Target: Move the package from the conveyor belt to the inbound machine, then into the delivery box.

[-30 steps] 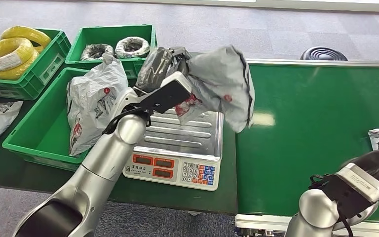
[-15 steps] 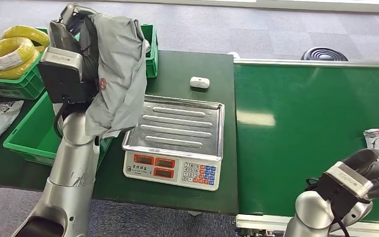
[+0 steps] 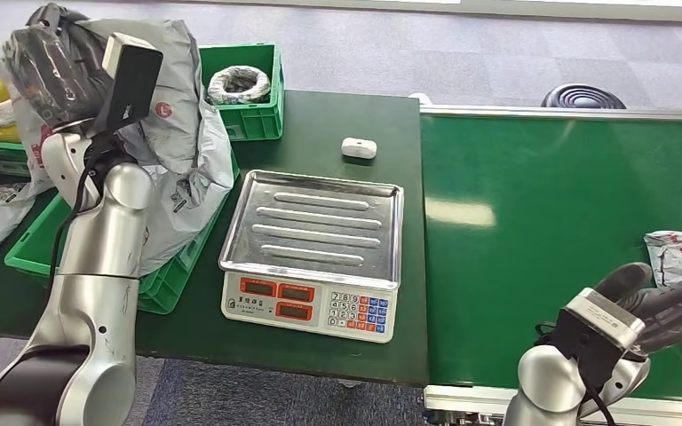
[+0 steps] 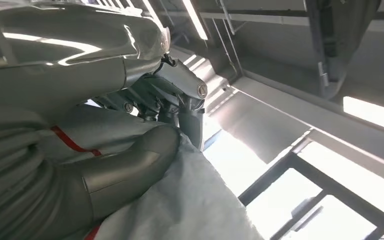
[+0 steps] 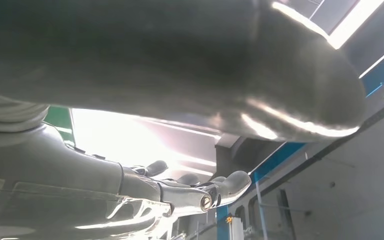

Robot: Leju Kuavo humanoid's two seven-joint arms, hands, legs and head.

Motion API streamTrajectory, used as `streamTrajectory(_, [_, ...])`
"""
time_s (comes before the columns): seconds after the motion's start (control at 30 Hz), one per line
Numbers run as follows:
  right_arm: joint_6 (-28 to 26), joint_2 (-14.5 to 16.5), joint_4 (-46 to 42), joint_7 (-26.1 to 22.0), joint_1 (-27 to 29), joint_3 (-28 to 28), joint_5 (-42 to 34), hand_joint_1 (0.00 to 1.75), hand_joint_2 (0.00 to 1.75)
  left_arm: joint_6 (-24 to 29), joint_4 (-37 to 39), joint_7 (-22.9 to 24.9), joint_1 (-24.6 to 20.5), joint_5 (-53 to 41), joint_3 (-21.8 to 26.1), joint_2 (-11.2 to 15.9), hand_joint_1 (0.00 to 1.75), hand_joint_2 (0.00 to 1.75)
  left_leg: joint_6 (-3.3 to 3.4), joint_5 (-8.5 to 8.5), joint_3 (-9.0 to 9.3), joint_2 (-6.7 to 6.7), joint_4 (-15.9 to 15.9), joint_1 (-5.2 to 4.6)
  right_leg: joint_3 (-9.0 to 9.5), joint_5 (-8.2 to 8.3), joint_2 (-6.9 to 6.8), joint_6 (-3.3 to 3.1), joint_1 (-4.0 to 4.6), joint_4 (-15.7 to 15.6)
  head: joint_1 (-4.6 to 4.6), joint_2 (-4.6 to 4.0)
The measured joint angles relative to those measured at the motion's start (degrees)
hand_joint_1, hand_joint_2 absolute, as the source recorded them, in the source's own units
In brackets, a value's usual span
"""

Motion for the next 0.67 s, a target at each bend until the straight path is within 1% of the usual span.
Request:
streamTrajectory(0.1, [0.0, 0.0, 0.4, -0.1, 0.3, 0.4, -0.3, 0.0, 0.0, 0.0, 4.3, 2.8, -0.8, -4.7, 2.8, 1.0, 1.43, 1.75, 0.0, 0.0, -0.02, 0.02, 0.0, -0.01, -0.03, 0.0, 0.01, 0.0, -0.01, 0.0, -0.01, 0.0])
streamTrajectory(0.23, [0.0, 0.0, 0.9, -0.3, 0.3, 1.0, -0.7, 0.0, 0.0, 0.1, 11.1, 6.0, -2.3, -8.7, 4.6, 2.7, 1.43, 1.75, 0.0, 0.0, -0.02, -0.01, 0.0, -0.01, -0.04, 0.0, -0.01, 0.0, -0.01, 0.0, -0.01, 0.0])
streamTrajectory(0.33, [0.0, 0.0, 1.3, -0.5, 0.3, 1.3, -0.8, 0.0, 0.0, 0.1, 15.1, 6.9, -3.0, -9.7, 5.3, 3.6, 1.43, 1.75, 0.0, 0.0, -0.02, 0.0, 0.0, -0.01, -0.05, 0.01, 0.0, -0.01, 0.0, 0.0, -0.01, 0.0])
streamTrajectory(0.43, [0.0, 0.0, 1.6, -0.6, 0.3, 1.4, -0.8, 0.0, 0.0, 0.1, 17.4, 7.0, -3.3, -9.8, 5.5, 4.0, 1.43, 1.75, 0.0, 0.0, -0.02, -0.01, 0.0, 0.0, -0.05, 0.01, 0.0, -0.01, 0.0, 0.0, 0.0, 0.0])
streamTrajectory(0.5, [0.0, 0.0, 1.8, -0.6, 0.3, 1.5, -0.8, 0.0, 0.0, 0.1, 18.5, 7.2, -3.5, -10.1, 5.7, 4.3, 1.34, 1.75, 0.0, 0.0, -0.03, -0.01, 0.0, -0.01, -0.05, 0.01, 0.0, 0.0, 0.0, 0.0, 0.0, 0.0])
streamTrajectory(0.53, [0.0, 0.0, 1.9, -0.6, 0.3, 1.5, -0.8, 0.0, 0.0, 0.1, 19.3, 7.7, -3.7, -10.5, 5.8, 4.4, 1.08, 1.75, 0.0, 0.0, -0.03, -0.01, 0.0, -0.01, -0.06, 0.01, 0.0, 0.0, 0.0, 0.0, -0.01, 0.0])
streamTrajectory(0.6, [0.0, 0.0, 2.0, -0.6, 0.3, 1.6, -0.9, 0.0, 0.0, 0.0, 21.4, 9.2, -4.4, -11.6, 5.9, 4.7, 0.41, 1.75, 0.0, 0.0, -0.04, -0.02, 0.0, -0.01, -0.06, 0.0, 0.0, 0.0, 0.0, 0.0, -0.01, 0.0])
streamTrajectory(0.63, [0.0, 0.0, 2.0, -0.5, 0.2, 1.7, -0.9, 0.0, 0.0, 0.0, 22.7, 9.9, -4.8, -12.1, 5.9, 4.8, 0.1, 1.75, 0.0, 0.0, -0.04, -0.02, 0.0, -0.01, -0.06, 0.0, 0.0, 0.0, 0.0, 0.0, -0.01, 0.0])
streamTrajectory(0.67, [0.0, 0.0, 2.1, -0.4, 0.2, 1.7, -0.9, 0.0, 0.0, 0.0, 23.5, 10.3, -5.0, -12.3, 5.9, 4.9, 0.0, 1.75, 0.0, 0.0, -0.04, -0.02, 0.0, -0.01, -0.06, 0.01, 0.0, 0.0, 0.0, 0.0, 0.0, 0.0])
